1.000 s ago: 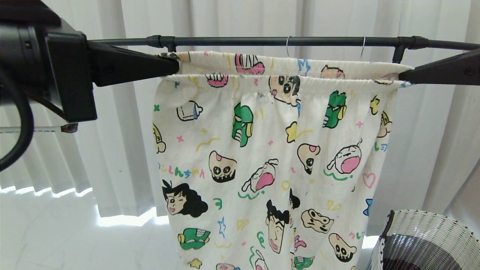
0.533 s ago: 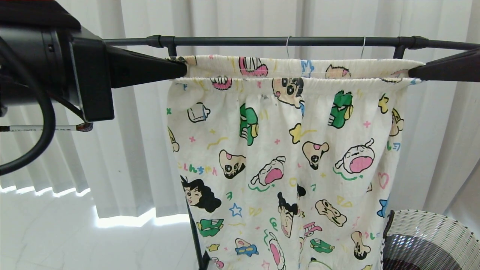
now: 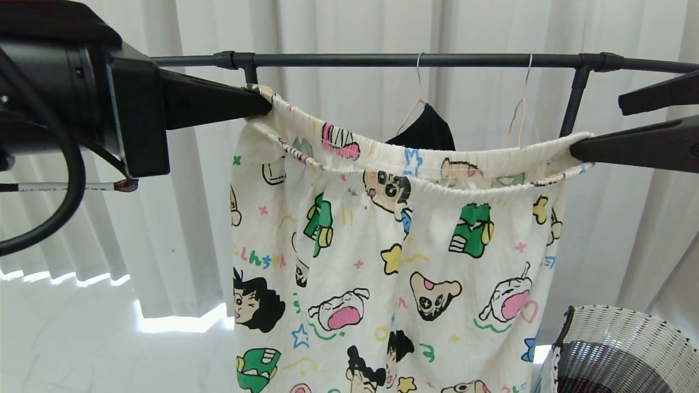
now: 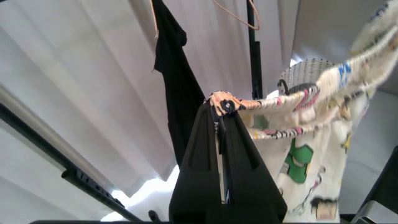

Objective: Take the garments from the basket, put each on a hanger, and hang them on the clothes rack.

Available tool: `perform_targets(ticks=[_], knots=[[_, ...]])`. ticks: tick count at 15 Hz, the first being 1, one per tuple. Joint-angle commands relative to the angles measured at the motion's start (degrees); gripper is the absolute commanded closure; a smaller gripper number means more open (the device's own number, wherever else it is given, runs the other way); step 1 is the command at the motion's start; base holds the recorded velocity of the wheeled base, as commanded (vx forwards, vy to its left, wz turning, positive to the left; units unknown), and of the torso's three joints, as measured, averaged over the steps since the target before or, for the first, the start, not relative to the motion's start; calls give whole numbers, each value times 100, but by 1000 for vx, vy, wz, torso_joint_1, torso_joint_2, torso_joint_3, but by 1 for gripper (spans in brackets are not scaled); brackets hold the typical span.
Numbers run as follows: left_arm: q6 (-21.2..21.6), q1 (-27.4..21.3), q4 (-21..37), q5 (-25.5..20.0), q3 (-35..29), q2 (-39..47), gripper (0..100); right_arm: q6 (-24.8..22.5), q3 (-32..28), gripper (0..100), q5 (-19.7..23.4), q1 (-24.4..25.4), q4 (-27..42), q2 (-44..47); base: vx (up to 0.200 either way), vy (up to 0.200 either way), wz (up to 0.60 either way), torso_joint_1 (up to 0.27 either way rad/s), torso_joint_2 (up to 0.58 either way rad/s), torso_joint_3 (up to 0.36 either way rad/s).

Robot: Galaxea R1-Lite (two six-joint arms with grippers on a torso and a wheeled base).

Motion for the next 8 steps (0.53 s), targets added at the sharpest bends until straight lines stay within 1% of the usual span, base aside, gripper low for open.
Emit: perform_targets(ticks=[1,3,5,6,7,8], knots=[[-1,31,1,73,12,40,100,-2,139,0,21,33,-4,-129,0,0,0,0,0,0],[-10,111,1,521,12,154,100,-134,385,0,108,86,-4,-349,0,0,0,0,0,0],[-27,128,-8,820,21,198,100,-248,613,0,267,86,-4,-534,0,0,0,0,0,0],[-27,128,-8,820,65,189,100,-248,684,0,214,60,4,-560,0,0,0,0,0,0],[-27,128,1,829,135,163,100,-248,736,0,38,-81,22,-560,0,0,0,0,0,0],[-27,146,1,829,223,119,100,-248,780,0,-331,-362,48,-534,0,0,0,0,0,0]])
